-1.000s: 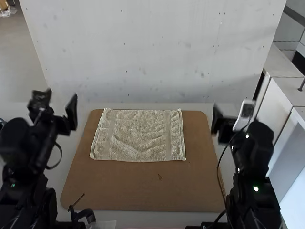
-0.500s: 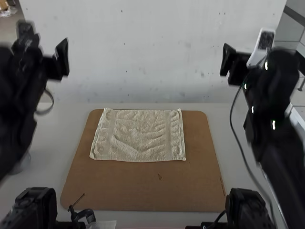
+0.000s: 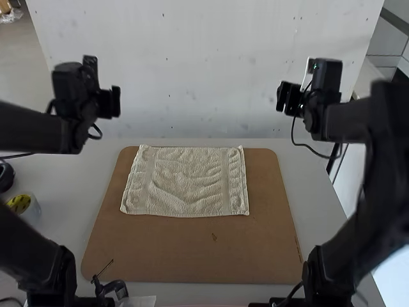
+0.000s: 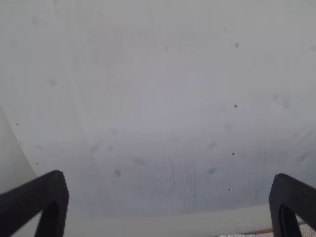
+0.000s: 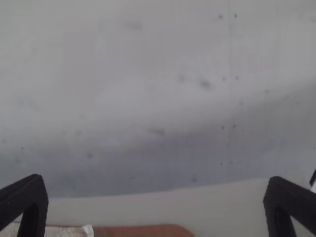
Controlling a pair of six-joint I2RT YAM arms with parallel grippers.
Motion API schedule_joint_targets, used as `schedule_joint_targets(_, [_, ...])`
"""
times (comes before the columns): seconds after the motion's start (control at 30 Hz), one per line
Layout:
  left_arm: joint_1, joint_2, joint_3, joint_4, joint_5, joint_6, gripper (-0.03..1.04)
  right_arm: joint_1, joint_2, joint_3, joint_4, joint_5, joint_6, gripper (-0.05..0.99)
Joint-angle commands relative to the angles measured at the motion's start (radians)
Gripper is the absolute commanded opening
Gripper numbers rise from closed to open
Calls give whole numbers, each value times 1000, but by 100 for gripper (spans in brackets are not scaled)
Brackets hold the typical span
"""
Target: Fold the towel.
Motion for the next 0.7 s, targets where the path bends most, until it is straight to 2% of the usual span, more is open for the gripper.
schedule_joint_targets(0.0, [14, 63, 12, 25, 6, 11, 91, 11, 89, 50, 14, -58, 17, 96])
schedule_joint_targets(0.13, [11, 35, -15, 9, 46, 11, 91, 39, 221, 74, 61, -101, 19, 96])
schedule_joint_targets(0.3, [4, -86, -65, -67, 70, 11, 91, 59, 390, 151, 92, -126, 39, 96])
schedule_joint_targets(0.47, [4, -204, -110, -108, 72, 17, 91, 91, 534, 252, 84, -165, 77, 96])
schedule_joint_targets(0.53, [4, -227, -110, -148, 81, 17, 91, 108, 584, 298, 71, -175, 85, 96])
schedule_joint_targets(0.57, [8, -232, -107, -186, 104, 18, 94, 114, 611, 326, 52, -187, 97, 96])
schedule_joint_targets(0.67, [17, -230, -100, -249, 108, 15, 97, 134, 687, 403, 2, -231, 149, 96])
